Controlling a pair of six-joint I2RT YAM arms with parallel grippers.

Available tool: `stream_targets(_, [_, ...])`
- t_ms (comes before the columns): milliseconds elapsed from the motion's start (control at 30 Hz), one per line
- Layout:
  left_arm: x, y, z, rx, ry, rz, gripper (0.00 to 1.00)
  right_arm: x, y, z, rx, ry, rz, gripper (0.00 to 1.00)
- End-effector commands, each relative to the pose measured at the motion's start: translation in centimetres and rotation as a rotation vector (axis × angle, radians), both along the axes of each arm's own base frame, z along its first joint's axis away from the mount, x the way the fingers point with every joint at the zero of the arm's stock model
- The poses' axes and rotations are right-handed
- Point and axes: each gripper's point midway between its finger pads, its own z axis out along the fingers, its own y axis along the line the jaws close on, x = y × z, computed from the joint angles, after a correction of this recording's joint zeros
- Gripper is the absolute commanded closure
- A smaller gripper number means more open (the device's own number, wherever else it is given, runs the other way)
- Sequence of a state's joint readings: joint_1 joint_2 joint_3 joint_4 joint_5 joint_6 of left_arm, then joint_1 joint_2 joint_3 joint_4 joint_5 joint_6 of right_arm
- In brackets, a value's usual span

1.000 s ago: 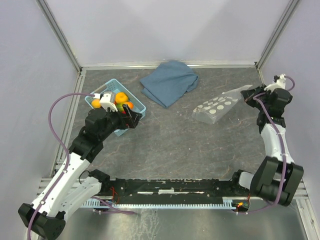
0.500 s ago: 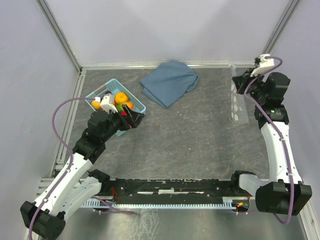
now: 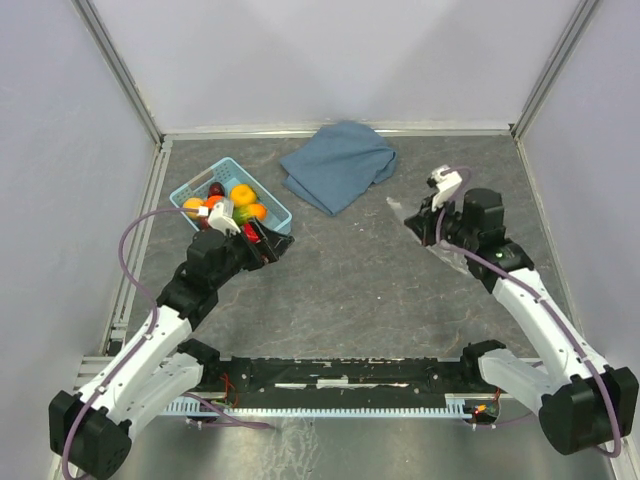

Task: Place the food in the zip-top bag and seal the zipper
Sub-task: Place the zipper food storage bag at the center of the board.

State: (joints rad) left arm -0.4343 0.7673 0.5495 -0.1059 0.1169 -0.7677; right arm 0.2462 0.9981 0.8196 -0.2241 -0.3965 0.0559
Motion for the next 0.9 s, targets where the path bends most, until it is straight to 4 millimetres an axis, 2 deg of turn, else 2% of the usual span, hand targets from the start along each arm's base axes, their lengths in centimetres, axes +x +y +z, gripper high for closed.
stream_targets(0, [0.3, -0.9, 0.9, -0.095, -0.007, -0.003, 0.06, -1.2, 2.5, 0.0, 0.002, -0.060, 0.055, 0.98])
stream_targets(300, [0.3, -2.4, -1.2, -0.194, 0.072, -0.025, 0.08, -6.2, 7.6, -4.9, -0.047, 0.035, 0.246, 0.98])
stream_targets(533, [0.4, -1.8, -1.8, -0.132, 0.057, -0.011, 0.08, -9.0, 9.1, -10.1, -0.095, 0.254, 0.252, 0.93])
stream_targets(733, [0.1, -2.0, -3.3, -0.119, 0.095, -0.030, 0.08, -11.6, 10.1, -13.7, -0.139, 0.382, 0.238, 0.94])
stream_targets(867, [0.0, -2.1, -3.9, -0.102, 0.102, -0.040, 0.08, -11.9, 9.5, -14.8, -0.185, 0.428, 0.187, 0.74])
